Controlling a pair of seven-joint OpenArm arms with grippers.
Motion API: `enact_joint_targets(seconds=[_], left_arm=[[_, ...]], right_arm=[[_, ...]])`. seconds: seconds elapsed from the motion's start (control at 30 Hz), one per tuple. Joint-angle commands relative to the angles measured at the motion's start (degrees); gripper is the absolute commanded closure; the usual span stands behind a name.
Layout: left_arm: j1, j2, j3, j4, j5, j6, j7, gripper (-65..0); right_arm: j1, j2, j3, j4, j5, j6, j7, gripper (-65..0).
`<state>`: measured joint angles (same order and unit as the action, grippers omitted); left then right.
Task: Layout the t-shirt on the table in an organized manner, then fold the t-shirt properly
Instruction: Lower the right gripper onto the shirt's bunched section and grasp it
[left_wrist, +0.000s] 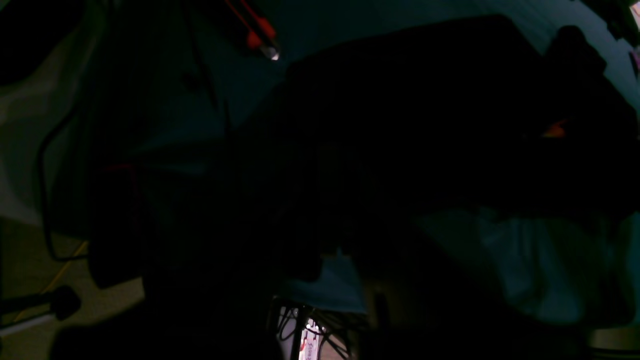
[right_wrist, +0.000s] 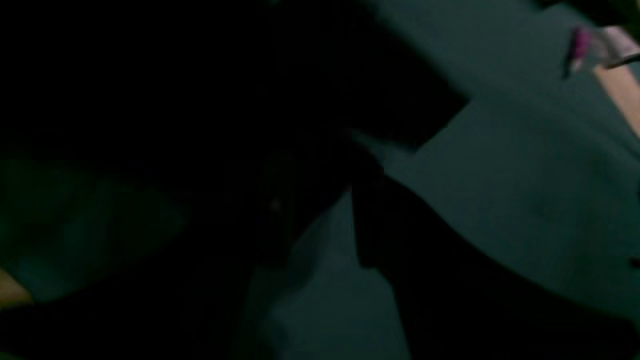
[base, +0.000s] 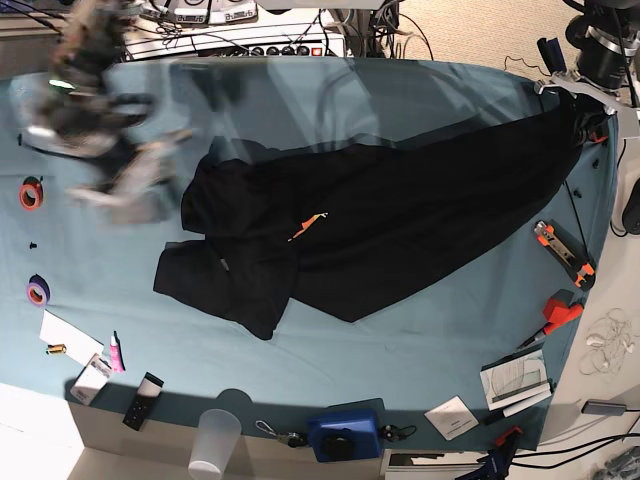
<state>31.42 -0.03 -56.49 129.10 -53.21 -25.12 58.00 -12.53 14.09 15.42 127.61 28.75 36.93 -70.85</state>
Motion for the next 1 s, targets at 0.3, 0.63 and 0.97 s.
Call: enact_joint_targets(seconds=[0.3, 0.63, 0.97], left_arm=[[0.31, -0.44, -0.31, 1.05, -1.27, -0.37, -1.49, 0.0], [0.31, -0.44, -0.31, 1.05, -1.27, -0.37, -1.49, 0.0], [0.31, -0.46, -0.31, 1.05, -1.27, -0.37, -2.54, 0.0]], right_arm=[[6.19, 12.02, -34.38, -3.13, -32.11, -14.71, 9.51, -20.2], [11.45, 12.24, -46.29, -12.81, -34.40, -17.57, 5.62, -20.2], [11.45, 12.24, -46.27, -14.05, -37.92, -19.85, 11.93, -20.0]])
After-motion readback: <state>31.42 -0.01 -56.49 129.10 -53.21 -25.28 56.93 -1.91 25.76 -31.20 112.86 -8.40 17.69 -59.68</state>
